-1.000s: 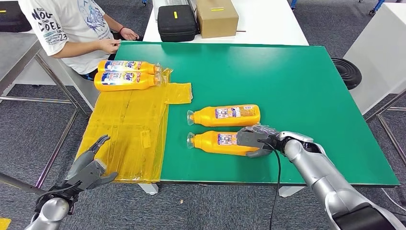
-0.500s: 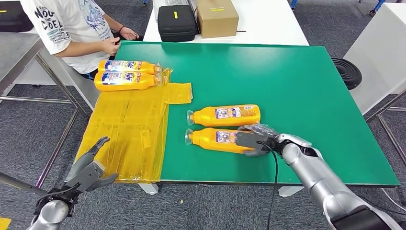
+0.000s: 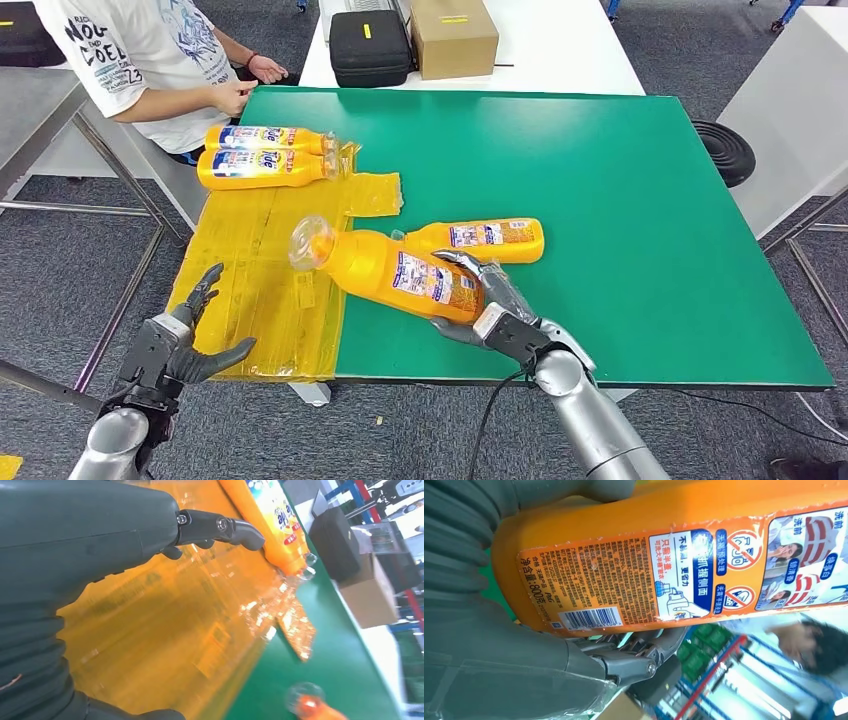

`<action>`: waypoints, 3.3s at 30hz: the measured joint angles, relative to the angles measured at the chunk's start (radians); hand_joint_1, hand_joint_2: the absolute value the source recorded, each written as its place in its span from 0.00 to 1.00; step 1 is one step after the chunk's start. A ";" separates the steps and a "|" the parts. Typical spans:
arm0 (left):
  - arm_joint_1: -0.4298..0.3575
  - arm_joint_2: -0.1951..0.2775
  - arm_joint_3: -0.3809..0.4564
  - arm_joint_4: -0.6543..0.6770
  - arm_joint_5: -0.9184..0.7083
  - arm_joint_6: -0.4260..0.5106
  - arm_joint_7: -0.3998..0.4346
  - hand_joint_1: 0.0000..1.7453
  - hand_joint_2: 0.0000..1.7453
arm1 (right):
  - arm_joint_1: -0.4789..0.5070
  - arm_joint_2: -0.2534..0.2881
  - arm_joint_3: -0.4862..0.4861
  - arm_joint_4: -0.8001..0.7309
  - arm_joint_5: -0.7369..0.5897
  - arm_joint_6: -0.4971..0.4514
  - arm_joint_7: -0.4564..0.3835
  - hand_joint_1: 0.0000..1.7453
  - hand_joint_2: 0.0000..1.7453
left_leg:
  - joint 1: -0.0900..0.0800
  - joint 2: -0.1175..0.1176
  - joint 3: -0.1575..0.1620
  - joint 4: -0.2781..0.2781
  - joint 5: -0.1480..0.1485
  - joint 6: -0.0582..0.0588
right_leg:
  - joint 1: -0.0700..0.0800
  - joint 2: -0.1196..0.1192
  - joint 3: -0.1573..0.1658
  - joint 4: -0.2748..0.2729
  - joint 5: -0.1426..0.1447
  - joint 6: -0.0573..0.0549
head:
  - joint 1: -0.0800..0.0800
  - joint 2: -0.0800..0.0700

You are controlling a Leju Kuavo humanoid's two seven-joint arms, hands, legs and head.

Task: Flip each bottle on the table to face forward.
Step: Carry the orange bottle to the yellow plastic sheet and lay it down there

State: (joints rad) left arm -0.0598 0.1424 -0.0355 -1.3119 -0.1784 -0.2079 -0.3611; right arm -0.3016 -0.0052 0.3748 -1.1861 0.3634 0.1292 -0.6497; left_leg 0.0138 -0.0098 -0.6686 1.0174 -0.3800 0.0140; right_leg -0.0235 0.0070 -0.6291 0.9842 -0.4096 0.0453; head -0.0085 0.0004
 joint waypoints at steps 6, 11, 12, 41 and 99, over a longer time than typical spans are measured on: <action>-0.012 -0.024 -0.014 0.010 0.322 -0.234 0.035 0.00 1.00 | 0.035 0.081 -0.061 -0.013 0.001 0.007 -0.017 1.00 1.00 | 0.000 0.000 0.000 0.000 0.000 0.000 | 0.000 0.000 0.000 0.000 0.000 0.000 | 0.000 0.000; -0.040 -0.051 -0.078 0.026 0.438 -0.350 0.040 0.00 1.00 | 0.030 0.126 -0.090 0.040 -0.011 0.011 -0.040 1.00 1.00 | 0.000 0.000 0.000 0.000 0.000 0.000 | 0.000 0.000 0.000 0.000 0.000 0.000 | 0.000 0.000; -0.044 -0.055 -0.090 0.028 0.447 -0.359 0.040 0.00 1.00 | 0.028 0.133 -0.093 0.050 -0.016 0.012 -0.041 1.00 1.00 | 0.000 0.000 0.000 0.000 0.000 0.000 | 0.000 0.000 0.000 0.000 0.000 0.000 | 0.000 0.000; -0.152 -0.162 -0.249 0.060 0.322 -0.187 0.088 0.00 1.00 | -0.042 0.254 -0.051 0.307 -0.041 0.048 -0.046 1.00 1.00 | 0.000 0.000 0.000 0.000 0.000 0.000 | 0.000 0.000 0.000 0.000 0.000 0.000 | 0.000 0.000; -0.203 -0.166 -0.367 0.078 0.798 -0.332 0.178 0.11 1.00 | -0.068 0.237 0.041 0.394 -0.090 0.087 -0.058 1.00 1.00 | 0.000 0.000 0.000 0.000 0.000 0.000 | 0.000 0.000 0.000 0.000 0.000 0.000 | 0.000 0.000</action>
State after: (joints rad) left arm -0.2628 -0.0233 -0.4022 -1.2337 0.6191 -0.5395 -0.1826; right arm -0.3699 0.2316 0.4155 -0.7918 0.2736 0.2159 -0.7082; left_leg 0.0136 -0.0095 -0.6687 1.0174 -0.3797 0.0140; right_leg -0.0232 0.0072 -0.6292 0.9845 -0.4094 0.0454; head -0.0088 0.0004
